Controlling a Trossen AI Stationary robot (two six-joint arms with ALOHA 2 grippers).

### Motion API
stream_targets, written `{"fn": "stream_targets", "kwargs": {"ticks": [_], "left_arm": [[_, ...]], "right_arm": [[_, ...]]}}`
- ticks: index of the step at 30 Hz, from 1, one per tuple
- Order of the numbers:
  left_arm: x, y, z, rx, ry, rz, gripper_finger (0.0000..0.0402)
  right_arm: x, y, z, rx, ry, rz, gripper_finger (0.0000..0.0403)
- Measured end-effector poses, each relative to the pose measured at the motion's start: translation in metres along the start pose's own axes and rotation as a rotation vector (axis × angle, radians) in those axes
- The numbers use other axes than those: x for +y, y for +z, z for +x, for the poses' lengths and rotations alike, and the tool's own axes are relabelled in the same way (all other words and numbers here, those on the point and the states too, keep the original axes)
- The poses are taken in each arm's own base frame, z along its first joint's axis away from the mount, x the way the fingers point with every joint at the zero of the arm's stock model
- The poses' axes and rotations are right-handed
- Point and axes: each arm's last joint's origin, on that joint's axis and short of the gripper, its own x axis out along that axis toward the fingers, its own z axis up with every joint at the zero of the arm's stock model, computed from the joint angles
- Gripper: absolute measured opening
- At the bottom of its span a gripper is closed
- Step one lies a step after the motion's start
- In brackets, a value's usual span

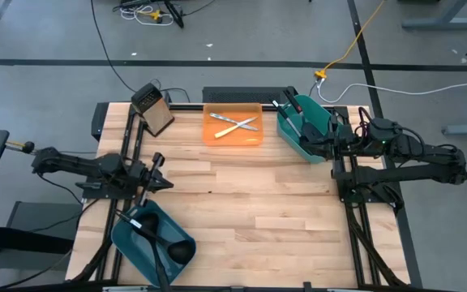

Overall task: Pick & Place Kitchen Items
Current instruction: Return to Home Position

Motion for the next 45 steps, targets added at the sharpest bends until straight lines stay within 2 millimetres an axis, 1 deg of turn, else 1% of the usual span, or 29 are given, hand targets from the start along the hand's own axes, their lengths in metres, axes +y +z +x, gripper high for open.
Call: {"fn": "stream_targets", "kwargs": {"ticks": [5, 14, 23, 29, 34, 39, 45], "left_arm": [[-0.001, -0.005, -0.005, 0.053, -0.033, 0.003, 0.0], [-0.001, -0.009, -0.009, 0.083, -0.026, 0.032, 0.0], [0.0, -0.011, -0.009, 0.104, 0.011, 0.054, 0.0], [0.002, -0.012, -0.01, 0.121, 0.07, 0.057, 0.0], [0.002, -0.013, -0.01, 0.124, 0.073, 0.091, 0.0], [0.002, -0.013, -0.01, 0.124, 0.084, 0.052, 0.0017], [0.002, -0.014, -0.009, 0.135, 0.072, 0.068, 0.0034]], "right_arm": [[0.0, 0.0, 0.0, 0.0, 0.0, 0.0, 0.0018], [0.0, 0.0, 0.0, 0.0, 0.0, 0.0, 0.0018], [0.0, 0.0, 0.0, 0.0, 0.0, 0.0, 0.0018], [0.0, 0.0, 0.0, 0.0, 0.0, 0.0, 0.0018], [0.0, 0.0, 0.0, 0.0, 0.0, 0.0, 0.0018], [0.0, 0.0, 0.0, 0.0, 0.0, 0.0, 0.0018], [0.0, 0.0, 0.0, 0.0, 0.0, 0.0, 0.0018]]}}
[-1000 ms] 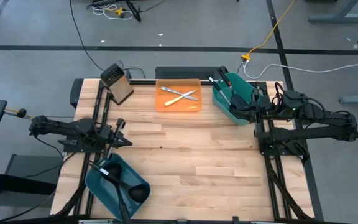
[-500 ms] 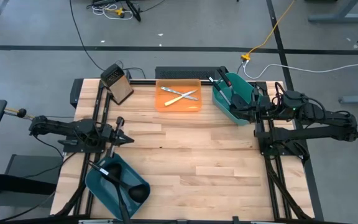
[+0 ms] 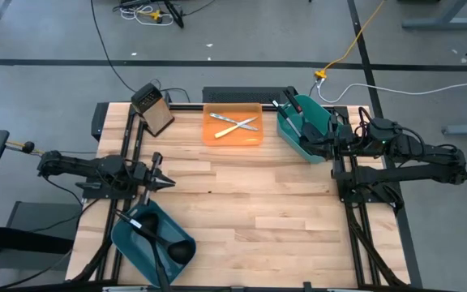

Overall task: Pick & Place Kitchen Items
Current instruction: Return to Home Position

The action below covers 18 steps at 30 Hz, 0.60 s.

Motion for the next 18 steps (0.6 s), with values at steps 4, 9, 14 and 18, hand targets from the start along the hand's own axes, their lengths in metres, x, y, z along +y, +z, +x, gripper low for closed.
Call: {"fn": "stream_targets", "kwargs": {"ticks": [4, 9, 14, 18], "left_arm": [[0.0, 0.0002, 0.0, -0.003, 0.0, 0.003, 0.0033], [0.0, 0.0003, 0.0, -0.004, 0.0, 0.003, 0.0029], [0.0, 0.0003, 0.0, -0.004, 0.0, 0.003, 0.0029], [0.0, 0.0002, 0.0, -0.004, 0.0, 0.003, 0.0029]], "right_arm": [[0.0, 0.0, 0.0001, 0.0, 0.0, 0.0, 0.0018], [0.0, 0.0, 0.0, 0.0, 0.0, 0.0, 0.0018], [0.0, 0.0, 0.0, 0.0, 0.0, 0.0, 0.0018], [0.0, 0.0, 0.0001, 0.0, 0.0, 0.0, 0.0018]]}}
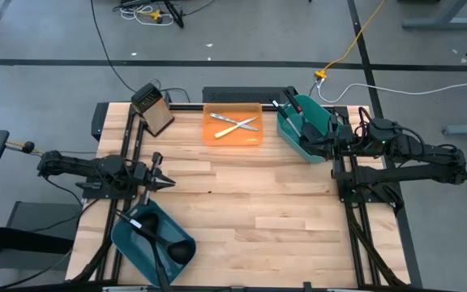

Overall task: Pick & Place Kitchen Items
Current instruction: Return to Home Position

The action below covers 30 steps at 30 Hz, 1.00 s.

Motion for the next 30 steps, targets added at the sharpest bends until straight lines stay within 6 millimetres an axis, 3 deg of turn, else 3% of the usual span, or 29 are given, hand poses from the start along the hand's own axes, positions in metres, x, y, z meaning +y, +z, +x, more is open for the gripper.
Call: {"fn": "stream_targets", "kwargs": {"ticks": [16, 23, 30], "left_arm": [[0.0, 0.0, 0.0, 0.0, 0.0, 0.0, 0.003], [0.0, 0.0, 0.0, 0.0, 0.0, 0.0, 0.003], [0.0, 0.0, 0.0, 0.0, 0.0, 0.0, 0.003]], "right_arm": [[0.0, 0.0, 0.0, -0.003, 0.001, 0.001, 0.0018], [0.001, 0.007, -0.001, -0.121, 0.012, 0.051, 0.0018], [-0.001, -0.02, -0.003, -0.353, 0.012, -0.009, 0.0018]]}}
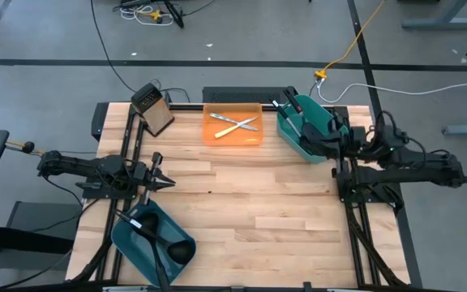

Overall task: Pick & Place Kitchen Items
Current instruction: Return to Home Position

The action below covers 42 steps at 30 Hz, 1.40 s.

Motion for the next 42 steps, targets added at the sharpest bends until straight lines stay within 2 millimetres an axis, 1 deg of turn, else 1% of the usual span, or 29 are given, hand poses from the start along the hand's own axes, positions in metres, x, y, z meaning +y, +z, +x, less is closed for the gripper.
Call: {"fn": "stream_targets", "kwargs": {"ticks": [7, 15, 18, 24, 29, 33, 38, 42], "left_arm": [[0.0, 0.0, 0.0, 0.0, 0.0, 0.0, 0.003], [0.0, 0.0, 0.0, 0.0, 0.0, 0.0, 0.003], [0.0, 0.0, 0.0, 0.0, 0.0, 0.0, 0.003], [0.0, 0.0, 0.0, 0.0, 0.0, 0.0, 0.003], [0.0, 0.0, 0.0, 0.0, 0.0, 0.0, 0.003], [0.0, 0.0, 0.0, 0.0, 0.0, 0.0, 0.003], [0.0, 0.0, 0.0, 0.0, 0.0, 0.0, 0.003], [0.0, 0.0, 0.0, 0.0, 0.0, 0.0, 0.003]], "right_arm": [[-0.001, -0.042, -0.021, -0.1, 0.014, -0.031, 0.0018], [-0.003, -0.081, -0.04, -0.105, 0.012, -0.034, 0.0018], [-0.003, -0.092, -0.045, -0.128, 0.013, -0.033, 0.0018], [-0.003, -0.107, -0.052, -0.15, 0.017, -0.038, 0.0018], [-0.004, -0.12, -0.055, -0.12, 0.017, -0.035, 0.0018], [-0.003, -0.122, -0.054, -0.104, 0.033, -0.056, 0.0018], [-0.002, -0.13, -0.054, -0.009, 0.068, -0.053, 0.0018], [-0.002, -0.134, -0.054, 0.028, 0.09, -0.048, 0.0018]]}}
